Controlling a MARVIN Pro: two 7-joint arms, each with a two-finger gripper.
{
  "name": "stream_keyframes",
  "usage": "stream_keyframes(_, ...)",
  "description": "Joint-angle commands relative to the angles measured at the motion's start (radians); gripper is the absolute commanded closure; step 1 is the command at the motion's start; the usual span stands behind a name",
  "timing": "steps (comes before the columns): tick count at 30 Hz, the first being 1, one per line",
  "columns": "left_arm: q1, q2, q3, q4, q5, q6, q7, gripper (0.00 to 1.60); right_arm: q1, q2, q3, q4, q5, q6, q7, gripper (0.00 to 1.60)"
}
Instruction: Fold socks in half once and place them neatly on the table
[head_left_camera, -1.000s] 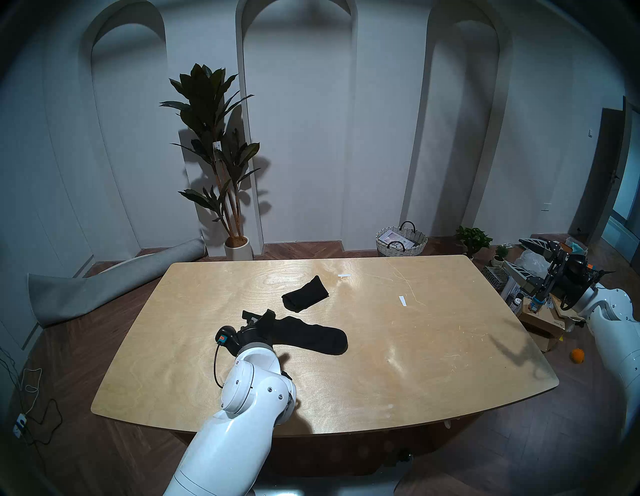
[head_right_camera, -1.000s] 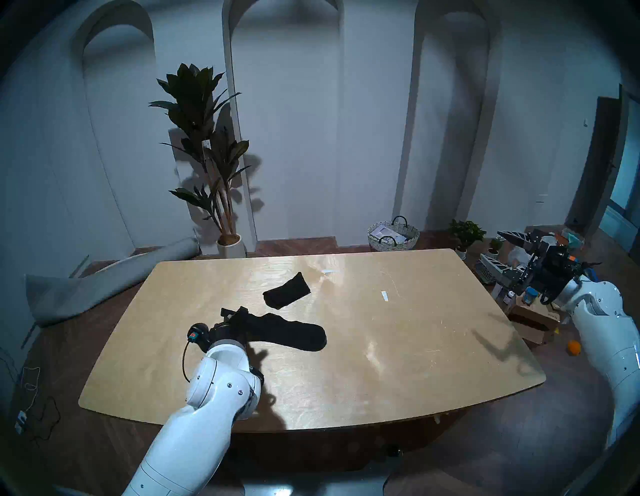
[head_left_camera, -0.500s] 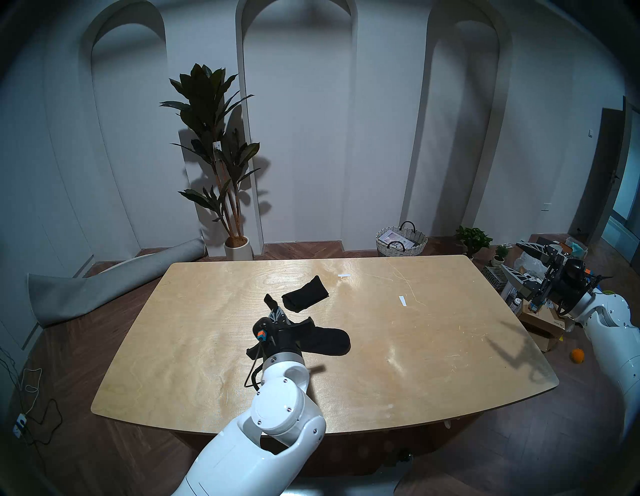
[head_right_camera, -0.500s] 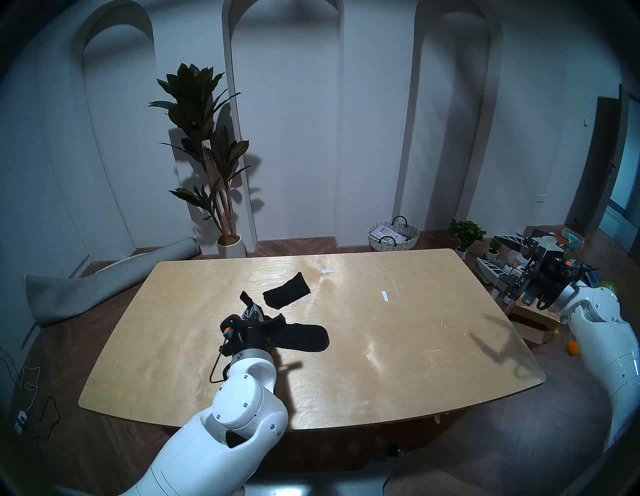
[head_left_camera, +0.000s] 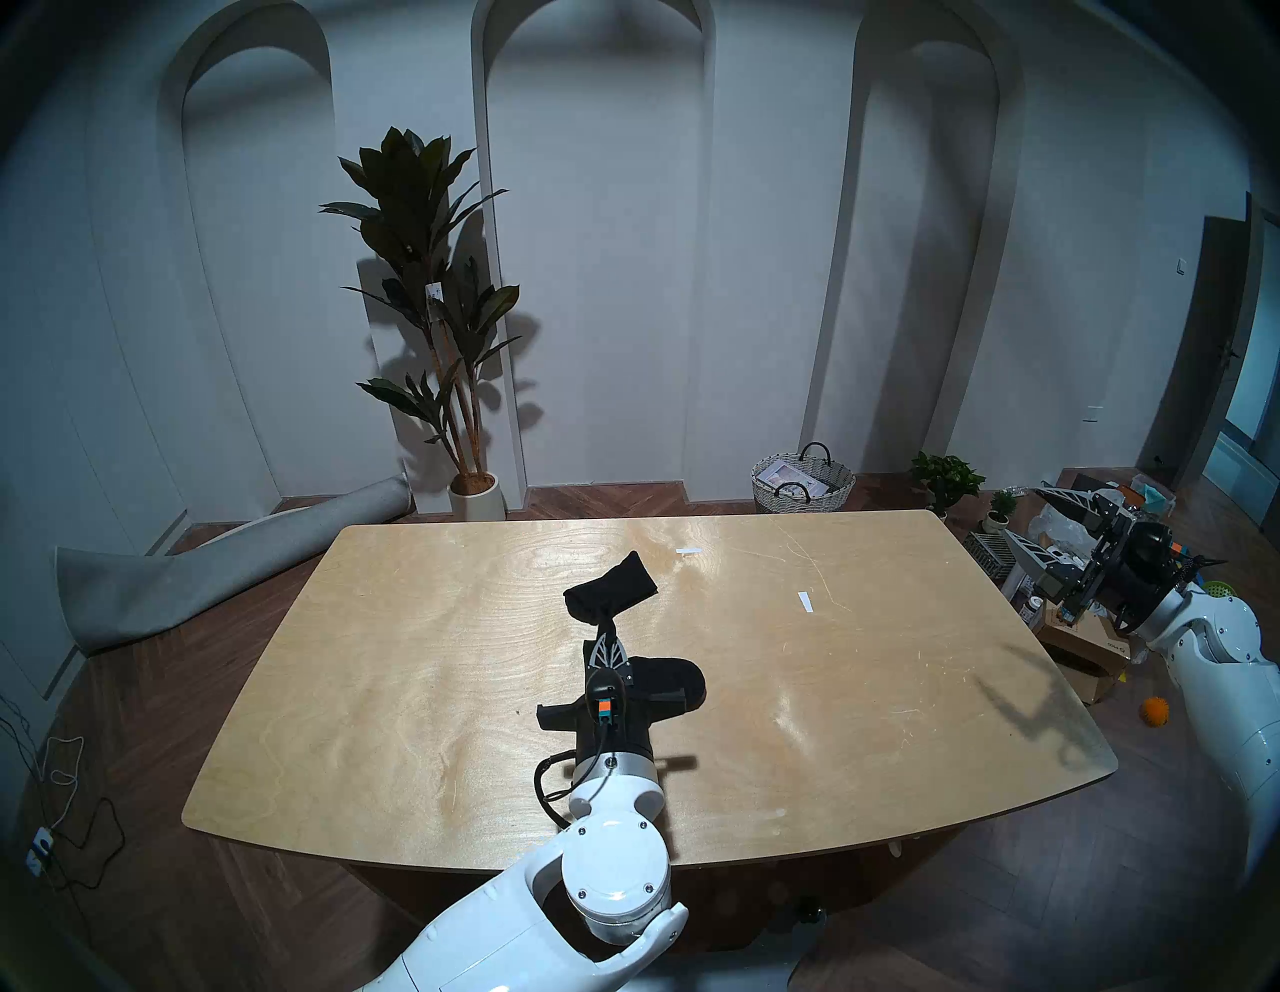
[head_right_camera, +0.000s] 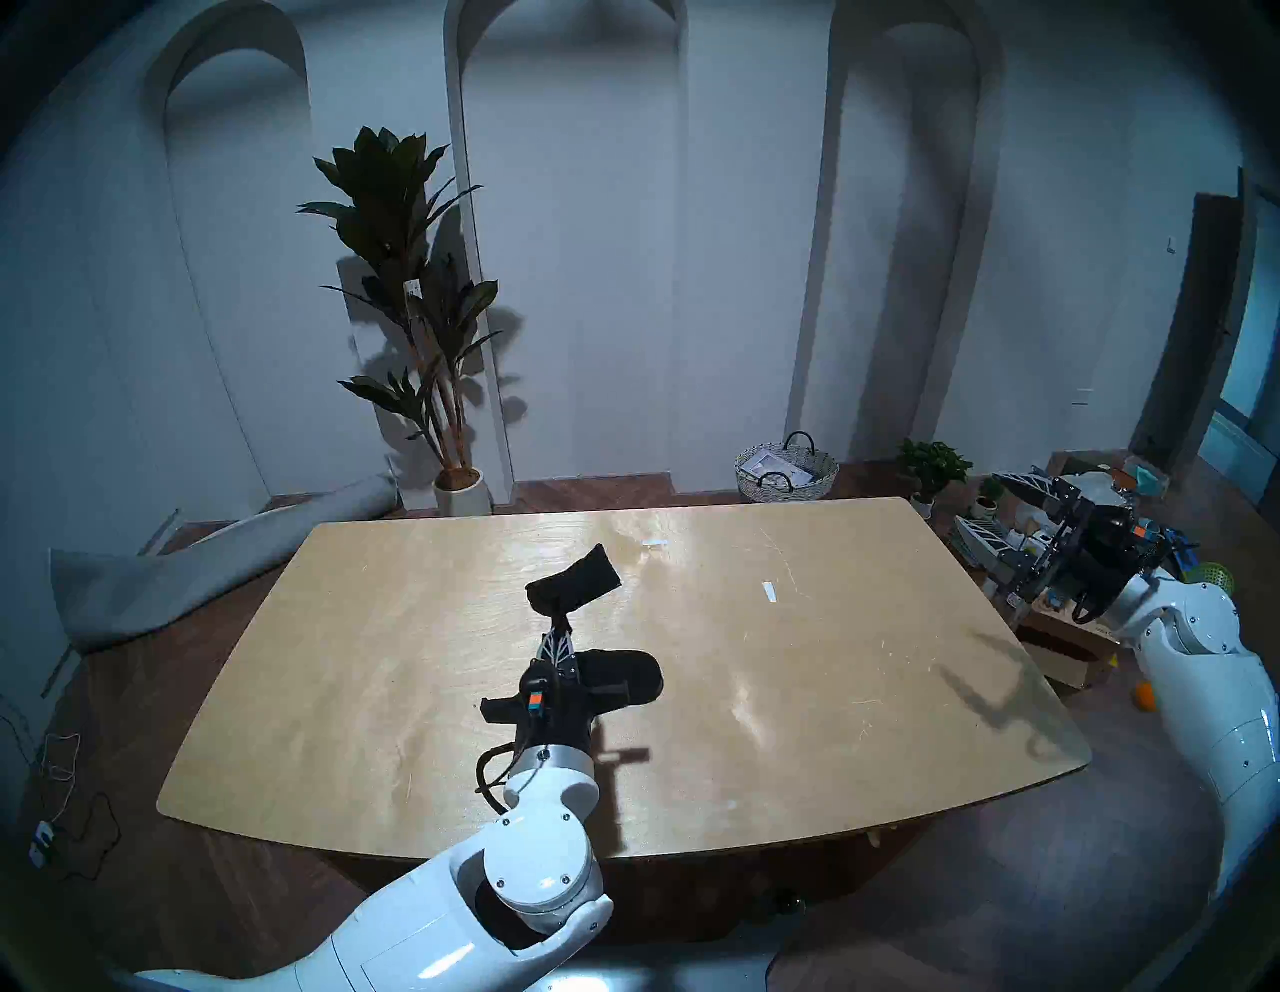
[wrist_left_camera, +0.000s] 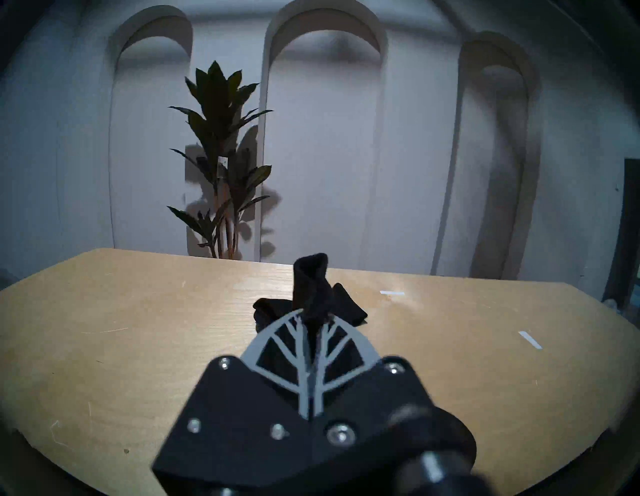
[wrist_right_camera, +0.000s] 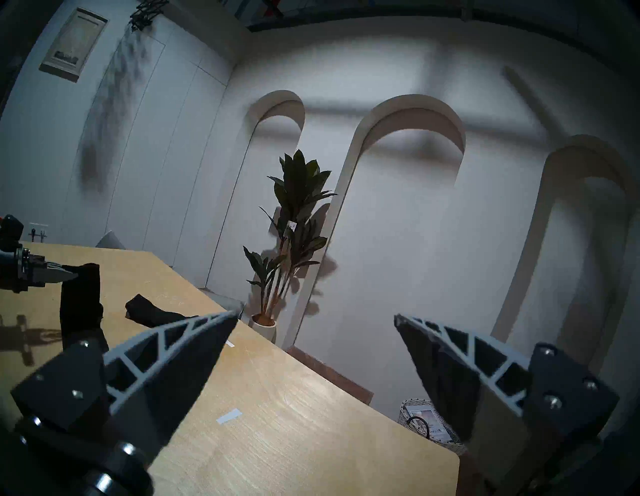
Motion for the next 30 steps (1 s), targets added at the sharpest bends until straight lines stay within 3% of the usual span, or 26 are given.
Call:
stream_keyframes(1,-0.073,0.004,0.043,-0.007,0.0,0.015,-0.015,1.6,-0.001,-0.001,0.017,-0.007,0.008,-0.004,-0.006,0.0)
stream_keyframes(3,-0.09,-0.008,0.055,0.014,-0.017,0.044,-0.011,1.6,-0.004,-0.003,0.02,-0.009,0.011,-0.005,-0.006,0.0)
stream_keyframes(5,-0.098,-0.022,0.053,0.039,-0.036,0.039,-0.016,1.28,-0.006,-0.003,0.024,-0.009,0.014,-0.006,-0.006,0.0)
stream_keyframes(6,-0.098,-0.022,0.053,0.039,-0.036,0.039,-0.016,1.28,-0.006,-0.003,0.024,-0.009,0.014,-0.006,-0.006,0.0)
stream_keyframes(7,-0.098,-0.04,0.045,0.061,-0.03,0.035,-0.019,1.14,-0.007,-0.002,0.028,-0.006,0.015,-0.007,-0.004,0.0)
stream_keyframes(8,-0.098,-0.045,0.043,0.067,-0.029,0.033,-0.022,1.6,-0.007,-0.002,0.03,-0.003,0.016,-0.007,-0.004,0.0)
stream_keyframes(18,-0.141,-0.034,0.099,0.095,-0.1,0.028,-0.038,1.56,-0.011,0.005,0.05,0.018,0.018,-0.015,0.004,0.0)
stream_keyframes(21,-0.146,-0.028,0.109,0.083,-0.128,0.027,-0.045,1.19,-0.01,0.005,0.051,0.023,0.018,-0.015,0.008,0.0)
stream_keyframes(22,-0.146,-0.029,0.112,0.081,-0.121,0.032,-0.041,0.93,-0.009,0.005,0.052,0.025,0.018,-0.015,0.01,0.0)
stream_keyframes(23,-0.146,-0.029,0.112,0.081,-0.121,0.032,-0.041,0.93,-0.009,0.005,0.052,0.025,0.018,-0.015,0.01,0.0)
stream_keyframes(24,-0.151,-0.026,0.119,0.076,-0.129,0.034,-0.036,0.53,-0.007,0.005,0.052,0.028,0.018,-0.016,0.012,0.0)
stream_keyframes(25,-0.154,-0.022,0.124,0.069,-0.134,0.034,-0.037,0.0,-0.006,0.005,0.052,0.03,0.018,-0.016,0.014,0.0)
stream_keyframes(30,-0.168,-0.003,0.15,0.038,-0.164,0.034,-0.026,0.0,0.005,0.006,0.05,0.045,0.019,-0.016,0.026,0.0)
